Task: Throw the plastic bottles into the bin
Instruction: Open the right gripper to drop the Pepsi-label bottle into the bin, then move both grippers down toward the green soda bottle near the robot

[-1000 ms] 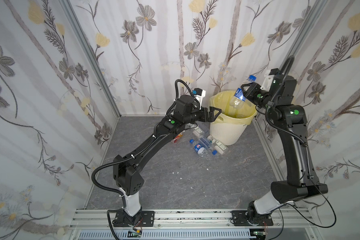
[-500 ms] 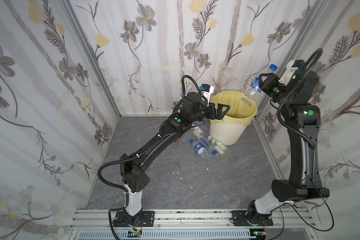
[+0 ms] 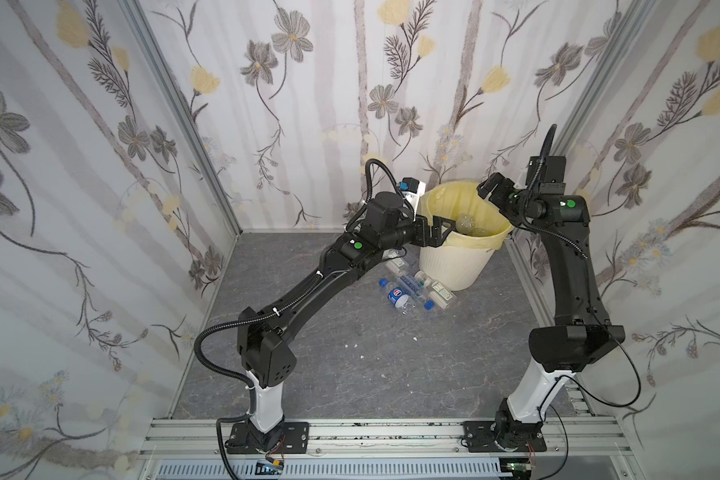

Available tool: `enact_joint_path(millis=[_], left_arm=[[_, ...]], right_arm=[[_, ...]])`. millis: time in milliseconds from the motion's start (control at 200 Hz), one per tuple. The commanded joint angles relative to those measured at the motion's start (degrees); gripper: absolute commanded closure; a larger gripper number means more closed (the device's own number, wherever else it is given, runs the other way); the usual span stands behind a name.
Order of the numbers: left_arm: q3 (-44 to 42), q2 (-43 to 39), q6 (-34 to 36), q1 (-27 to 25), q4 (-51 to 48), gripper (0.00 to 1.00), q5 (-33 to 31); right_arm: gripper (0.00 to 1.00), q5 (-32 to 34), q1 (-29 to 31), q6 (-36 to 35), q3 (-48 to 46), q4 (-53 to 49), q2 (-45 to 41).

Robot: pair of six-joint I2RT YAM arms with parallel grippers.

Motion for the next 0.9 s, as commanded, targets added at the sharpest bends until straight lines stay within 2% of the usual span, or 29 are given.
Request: enact_joint_path(millis=[0,260,440,629,899], left_arm=[[-0.5,-1.0,0.4,0.3,0.8,0.0,-0.8],[-3.5,-2.5,-0.2,1.4,0.2,0.0,-3.6],[-6.5,-3.7,-1.9,3.6,-0.1,0.0,-4.7],[-10.6,-5.6,-4.4,9.2,-0.3,0.0,-4.8],[-17.4,-6.2,-5.1,18.4,-0.4,0.0,-5.9]], right_arm=[[0.0,0.1,0.1,-0.7,-0.5,-0.1,-1.3],[0.0,0.1,1.6,-1.8,-1.2,0.0,-3.5],[0.0,1.1,5.2,-2.8,-1.2,-0.1,-4.7],[0.0,3.9,11.8,-4.0,-2.3,0.4,-5.5],[0.0,8.7,22.5,-5.8,-9.4,4.1,-5.7]])
